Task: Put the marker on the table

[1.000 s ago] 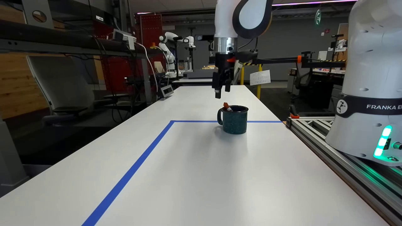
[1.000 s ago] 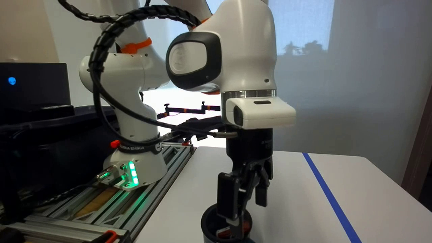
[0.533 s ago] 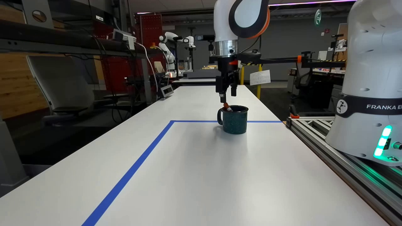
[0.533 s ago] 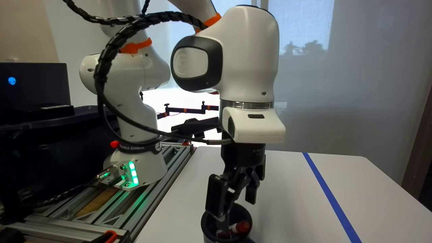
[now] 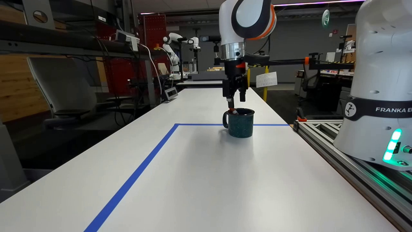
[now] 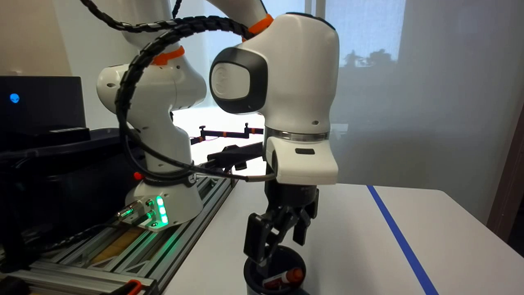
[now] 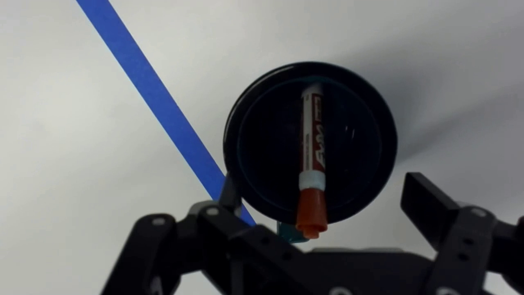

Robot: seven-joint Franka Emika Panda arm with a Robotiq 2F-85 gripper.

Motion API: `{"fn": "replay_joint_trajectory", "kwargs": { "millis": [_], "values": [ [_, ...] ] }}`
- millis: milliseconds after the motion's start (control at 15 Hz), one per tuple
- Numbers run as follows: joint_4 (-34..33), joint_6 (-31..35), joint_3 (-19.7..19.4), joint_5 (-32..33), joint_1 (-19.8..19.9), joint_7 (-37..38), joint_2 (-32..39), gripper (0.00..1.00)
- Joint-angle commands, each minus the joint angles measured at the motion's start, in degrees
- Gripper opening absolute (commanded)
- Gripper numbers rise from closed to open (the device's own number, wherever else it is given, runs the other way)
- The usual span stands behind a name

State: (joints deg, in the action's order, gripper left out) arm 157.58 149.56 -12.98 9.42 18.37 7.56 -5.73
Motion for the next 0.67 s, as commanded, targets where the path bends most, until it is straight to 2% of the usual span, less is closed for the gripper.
{"fn": "replay_joint_trajectory", "kwargs": {
  "millis": [0, 67, 200, 267, 333, 400, 600],
  "values": [
    [-0.04, 0.26, -0.93, -1.99, -0.66, -1.69, 0.86, 1.0],
    [-0.04, 0.38, -1.0, -2.01, -0.66, -1.67, 1.09, 1.0],
    [-0.05, 0.47, -1.09, -1.85, -0.63, -1.4, 1.54, 0.94],
    [-0.05, 0.46, -1.15, -1.9, -0.63, -1.33, 1.71, 0.85],
    [-0.05, 0.59, -1.2, -2.03, -0.66, -1.34, 1.9, 0.81],
    [-0.06, 0.62, -1.23, -2.05, -0.66, -1.22, 1.99, 0.68],
    [-0.07, 0.77, -1.39, -2.86, -0.72, -1.18, 2.14, 0.68]
  ]
}}
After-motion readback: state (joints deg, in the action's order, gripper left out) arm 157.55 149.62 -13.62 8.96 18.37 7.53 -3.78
